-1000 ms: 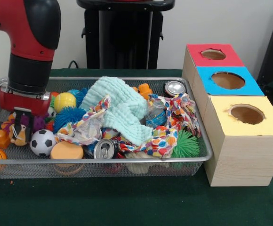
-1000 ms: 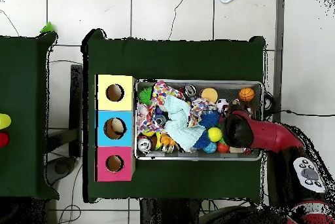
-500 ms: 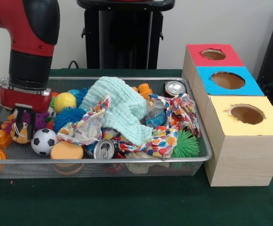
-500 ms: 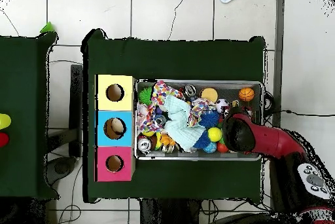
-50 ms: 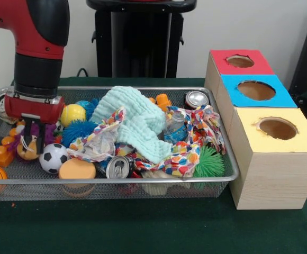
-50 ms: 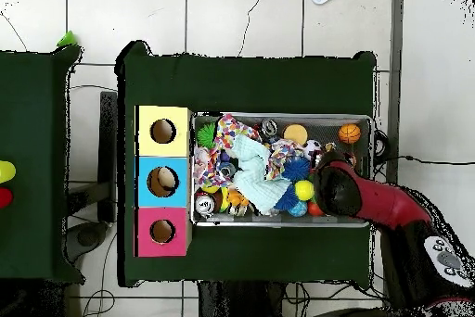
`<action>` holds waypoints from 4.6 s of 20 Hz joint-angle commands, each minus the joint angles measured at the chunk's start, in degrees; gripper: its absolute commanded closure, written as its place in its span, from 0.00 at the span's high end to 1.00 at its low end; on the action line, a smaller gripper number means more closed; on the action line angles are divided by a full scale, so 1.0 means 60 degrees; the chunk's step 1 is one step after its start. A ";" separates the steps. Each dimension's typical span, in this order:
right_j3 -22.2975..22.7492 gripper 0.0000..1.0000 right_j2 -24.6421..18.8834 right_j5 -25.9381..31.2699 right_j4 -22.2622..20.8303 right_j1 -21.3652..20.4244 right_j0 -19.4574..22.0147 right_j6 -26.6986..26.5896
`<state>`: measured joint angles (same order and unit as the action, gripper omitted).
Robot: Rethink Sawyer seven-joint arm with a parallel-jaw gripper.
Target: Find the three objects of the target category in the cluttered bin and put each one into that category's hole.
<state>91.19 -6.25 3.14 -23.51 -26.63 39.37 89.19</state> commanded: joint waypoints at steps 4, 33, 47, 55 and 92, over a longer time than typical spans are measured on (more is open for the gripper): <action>0.1904 0.00 -0.0799 -0.0446 0.1096 0.0533 -0.0410 0.2598; 0.2786 0.00 -0.0476 0.0216 0.3077 0.0044 -0.0987 0.2099; 0.2938 0.00 -0.0132 0.0673 0.3752 -0.0134 -0.1399 0.1870; 0.3109 0.00 0.0193 0.0916 0.4151 -0.0341 -0.1762 0.1947; 0.4141 0.00 -0.0494 -0.1336 0.6720 0.0255 -0.2523 0.3666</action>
<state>107.74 -2.38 -6.84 12.54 -30.37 27.18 90.74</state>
